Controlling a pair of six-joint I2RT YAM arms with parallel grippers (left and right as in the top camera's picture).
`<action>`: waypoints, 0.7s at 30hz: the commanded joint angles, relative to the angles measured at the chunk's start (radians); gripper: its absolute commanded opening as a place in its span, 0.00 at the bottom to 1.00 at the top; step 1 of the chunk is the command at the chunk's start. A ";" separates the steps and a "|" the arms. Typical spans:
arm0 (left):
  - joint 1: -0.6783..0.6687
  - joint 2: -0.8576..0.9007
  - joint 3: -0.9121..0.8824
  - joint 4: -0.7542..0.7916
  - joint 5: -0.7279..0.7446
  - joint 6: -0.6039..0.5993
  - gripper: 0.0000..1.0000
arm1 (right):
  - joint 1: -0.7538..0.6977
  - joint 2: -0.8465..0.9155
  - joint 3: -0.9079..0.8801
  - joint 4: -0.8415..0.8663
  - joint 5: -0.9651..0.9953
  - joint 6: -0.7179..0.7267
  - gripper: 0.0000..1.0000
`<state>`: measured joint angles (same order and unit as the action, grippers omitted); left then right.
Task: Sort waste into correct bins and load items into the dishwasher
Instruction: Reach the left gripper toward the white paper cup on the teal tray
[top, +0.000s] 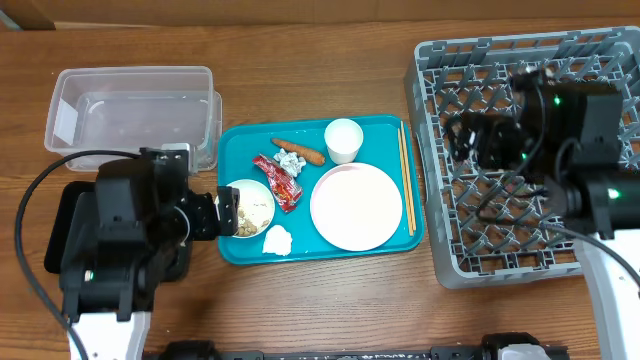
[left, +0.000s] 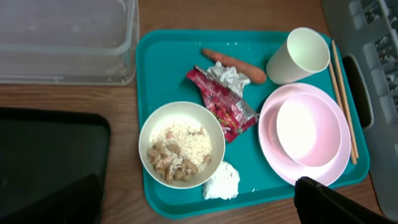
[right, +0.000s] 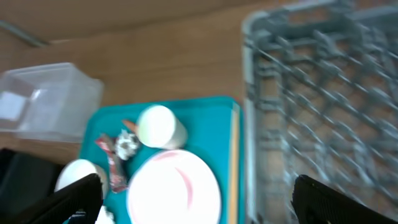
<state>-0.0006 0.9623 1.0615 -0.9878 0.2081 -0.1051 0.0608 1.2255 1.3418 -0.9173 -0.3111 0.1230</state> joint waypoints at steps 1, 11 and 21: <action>-0.005 0.035 0.018 0.001 0.029 -0.026 1.00 | 0.074 0.033 0.030 0.050 -0.066 -0.019 1.00; -0.005 0.108 0.018 0.066 0.028 -0.060 1.00 | 0.340 0.319 0.030 0.231 0.200 -0.014 0.81; -0.014 0.186 0.035 0.319 0.141 -0.084 1.00 | 0.343 0.405 0.042 0.231 0.323 0.092 0.87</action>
<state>-0.0006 1.0962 1.0622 -0.7380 0.2745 -0.1658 0.4122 1.6939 1.3506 -0.6750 -0.0868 0.1875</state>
